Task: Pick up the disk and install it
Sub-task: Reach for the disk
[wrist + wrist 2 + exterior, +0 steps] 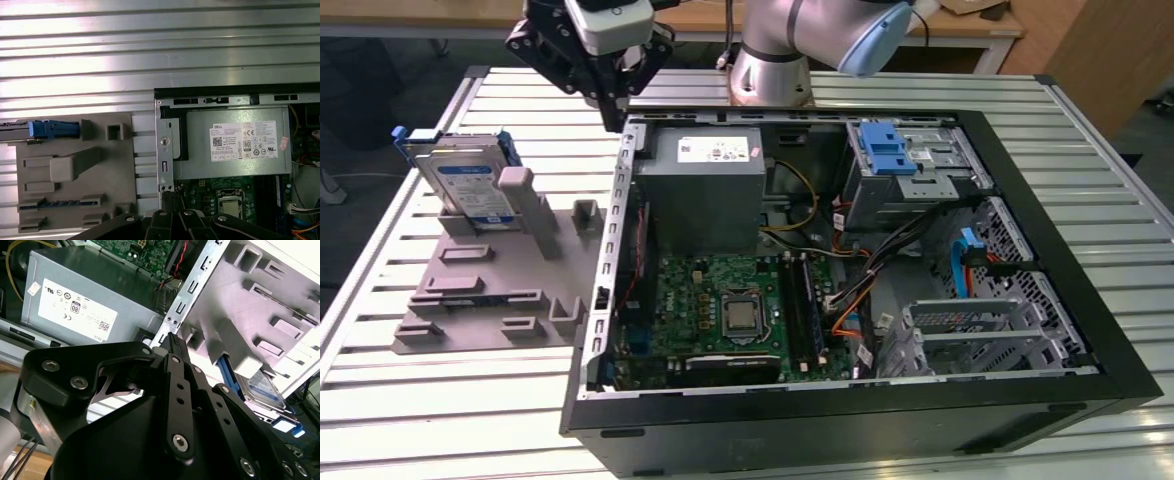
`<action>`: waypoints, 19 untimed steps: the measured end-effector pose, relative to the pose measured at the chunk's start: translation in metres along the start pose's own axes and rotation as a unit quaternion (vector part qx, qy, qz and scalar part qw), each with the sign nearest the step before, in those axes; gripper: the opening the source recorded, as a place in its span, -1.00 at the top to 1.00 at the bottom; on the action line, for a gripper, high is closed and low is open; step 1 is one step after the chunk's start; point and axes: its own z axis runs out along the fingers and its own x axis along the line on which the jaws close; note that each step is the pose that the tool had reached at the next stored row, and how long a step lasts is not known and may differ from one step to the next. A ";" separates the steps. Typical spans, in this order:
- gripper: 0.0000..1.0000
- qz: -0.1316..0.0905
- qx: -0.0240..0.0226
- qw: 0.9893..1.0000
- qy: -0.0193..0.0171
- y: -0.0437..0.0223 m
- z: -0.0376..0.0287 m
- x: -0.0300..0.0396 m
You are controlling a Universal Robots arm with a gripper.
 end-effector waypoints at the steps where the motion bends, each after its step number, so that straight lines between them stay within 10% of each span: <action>1: 0.79 0.000 0.000 1.000 0.000 0.0000 0.0000 0.0003; 19: 0.79 0.000 0.000 1.000 0.000 -0.0004 -0.0001 0.0053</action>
